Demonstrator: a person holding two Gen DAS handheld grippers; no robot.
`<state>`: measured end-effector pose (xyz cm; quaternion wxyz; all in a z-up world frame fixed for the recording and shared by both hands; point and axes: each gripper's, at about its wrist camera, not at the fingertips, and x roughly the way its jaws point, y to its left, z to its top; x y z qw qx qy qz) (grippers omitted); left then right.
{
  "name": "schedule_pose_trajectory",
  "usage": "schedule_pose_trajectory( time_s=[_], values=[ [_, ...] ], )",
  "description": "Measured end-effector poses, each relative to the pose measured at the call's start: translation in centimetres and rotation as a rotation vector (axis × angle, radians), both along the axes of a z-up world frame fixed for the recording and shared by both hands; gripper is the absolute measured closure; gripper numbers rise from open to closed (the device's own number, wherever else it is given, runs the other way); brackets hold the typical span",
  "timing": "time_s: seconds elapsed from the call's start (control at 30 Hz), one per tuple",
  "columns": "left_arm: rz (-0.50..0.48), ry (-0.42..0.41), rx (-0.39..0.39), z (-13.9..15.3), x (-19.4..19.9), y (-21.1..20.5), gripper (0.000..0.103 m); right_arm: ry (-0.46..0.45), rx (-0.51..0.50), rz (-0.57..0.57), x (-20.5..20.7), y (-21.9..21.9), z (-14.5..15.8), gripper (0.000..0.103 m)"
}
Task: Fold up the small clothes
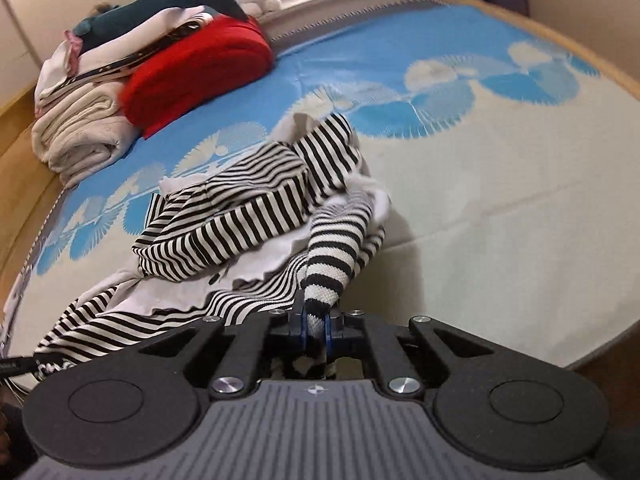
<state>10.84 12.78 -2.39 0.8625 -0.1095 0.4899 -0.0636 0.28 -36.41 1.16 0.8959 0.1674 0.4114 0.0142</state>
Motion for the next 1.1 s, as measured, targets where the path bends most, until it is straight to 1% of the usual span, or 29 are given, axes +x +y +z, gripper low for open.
schedule_pose_trajectory(
  time_s=[0.13, 0.33, 0.43, 0.53, 0.6, 0.7, 0.77, 0.83, 0.9, 0.97, 1.03, 1.1],
  values=[
    [-0.018, -0.013, 0.028, 0.5, -0.2, -0.4, 0.095, 0.006, 0.001, -0.007, 0.2, 0.0, -0.1, 0.096],
    [-0.030, -0.024, 0.024, 1.1, -0.7, 0.0, 0.095, -0.009, 0.002, 0.005, -0.8, 0.0, 0.5, 0.096],
    [-0.052, -0.040, 0.007, 2.8, -2.2, 0.6, 0.095, -0.043, 0.027, 0.020, -2.4, -0.2, 2.2, 0.096],
    [-0.070, -0.058, -0.011, 5.6, -4.1, 1.4, 0.095, -0.106, 0.057, 0.041, -4.6, -0.4, 5.2, 0.096],
    [-0.072, -0.071, -0.041, 7.3, -5.3, 2.0, 0.095, -0.142, 0.080, 0.047, -5.9, -0.7, 6.8, 0.096],
    [-0.058, -0.066, -0.086, 8.2, -5.6, 2.9, 0.095, -0.149, 0.103, 0.043, -6.4, -1.0, 7.8, 0.096],
    [-0.052, -0.043, -0.092, 7.5, -4.5, 3.0, 0.095, -0.110, 0.110, 0.042, -5.6, -1.2, 7.2, 0.096],
    [-0.055, -0.018, -0.084, 6.5, -2.9, 2.7, 0.095, -0.066, 0.100, 0.031, -3.8, -1.5, 5.9, 0.096],
    [-0.081, -0.012, -0.066, 5.2, -0.3, 2.0, 0.095, 0.001, 0.093, 0.019, -0.9, -1.8, 4.4, 0.096],
    [-0.087, 0.021, -0.052, 3.6, 3.5, 1.3, 0.095, 0.057, 0.066, 0.025, 2.4, -1.9, 3.0, 0.096],
    [-0.102, 0.030, -0.063, 2.1, 7.6, 0.9, 0.094, 0.107, 0.065, 0.007, 6.5, -1.9, 1.6, 0.096],
    [-0.040, 0.065, -0.083, 0.2, 12.7, 1.0, 0.093, 0.127, 0.069, -0.001, 11.2, -1.9, 0.4, 0.096]
  ],
)
